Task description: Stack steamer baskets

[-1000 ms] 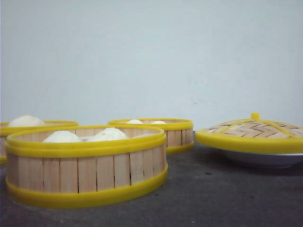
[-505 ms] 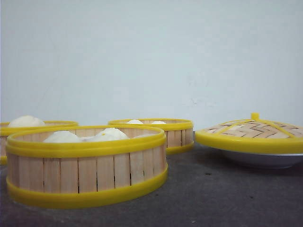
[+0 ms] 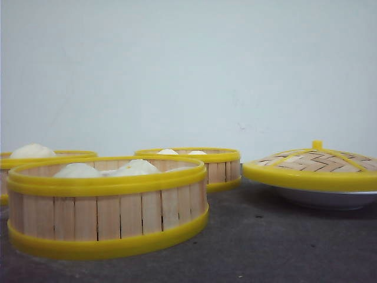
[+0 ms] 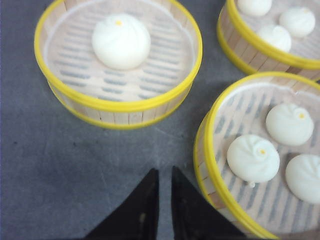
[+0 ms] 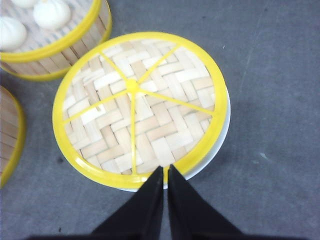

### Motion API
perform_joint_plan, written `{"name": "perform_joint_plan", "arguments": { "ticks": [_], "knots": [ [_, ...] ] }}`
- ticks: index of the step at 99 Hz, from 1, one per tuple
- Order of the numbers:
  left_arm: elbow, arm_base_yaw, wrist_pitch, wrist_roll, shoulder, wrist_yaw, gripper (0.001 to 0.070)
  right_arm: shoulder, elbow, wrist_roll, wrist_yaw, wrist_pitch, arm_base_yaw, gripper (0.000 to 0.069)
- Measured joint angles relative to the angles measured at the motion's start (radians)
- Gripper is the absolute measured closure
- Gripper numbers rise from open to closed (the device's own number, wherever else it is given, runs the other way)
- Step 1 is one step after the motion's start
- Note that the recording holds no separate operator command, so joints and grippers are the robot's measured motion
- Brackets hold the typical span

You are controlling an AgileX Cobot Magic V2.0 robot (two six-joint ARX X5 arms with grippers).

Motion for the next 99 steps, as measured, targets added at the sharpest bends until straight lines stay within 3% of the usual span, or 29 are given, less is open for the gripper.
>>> {"name": "perform_joint_plan", "arguments": {
  "ticks": [10, 17, 23, 30, 39, 53, 74, 99],
  "knots": [
    [0.0, 0.0, 0.001, 0.001, -0.002, 0.0, 0.0689, 0.003, 0.0, -0.007, 0.0, 0.0, 0.0, 0.0664],
    [0.0, 0.0, 0.0, 0.001, -0.005, 0.0, 0.0654, 0.003, 0.0, -0.01, 0.0, 0.0, 0.0, 0.0552],
    [0.0, 0.0, 0.0, 0.001, -0.005, 0.0, 0.056, 0.003, 0.0, -0.01, 0.0, 0.0, 0.0, 0.0389],
    [0.0, 0.0, 0.0, 0.001, -0.005, 0.0, 0.0394, 0.003, 0.0, -0.01, 0.0, 0.0, 0.0, 0.0205],
    [0.0, 0.0, 0.0, 0.0, -0.005, 0.0, 0.0264, 0.003, 0.0, -0.01, 0.0, 0.0, 0.0, 0.0093],
    [0.0, 0.0, 0.0, -0.022, -0.005, 0.004, 0.0224, 0.003, 0.0, -0.011, -0.001, 0.0, 0.0, 0.0058],
    [0.0, -0.005, 0.002, -0.102, 0.046, 0.077, 0.0235, 0.013, 0.0, -0.01, -0.001, 0.03, 0.008, 0.0058],
    [0.0, -0.058, 0.034, -0.129, 0.196, 0.079, 0.0237, 0.148, 0.0, -0.008, -0.002, 0.146, 0.045, 0.0071]
  ]
}}
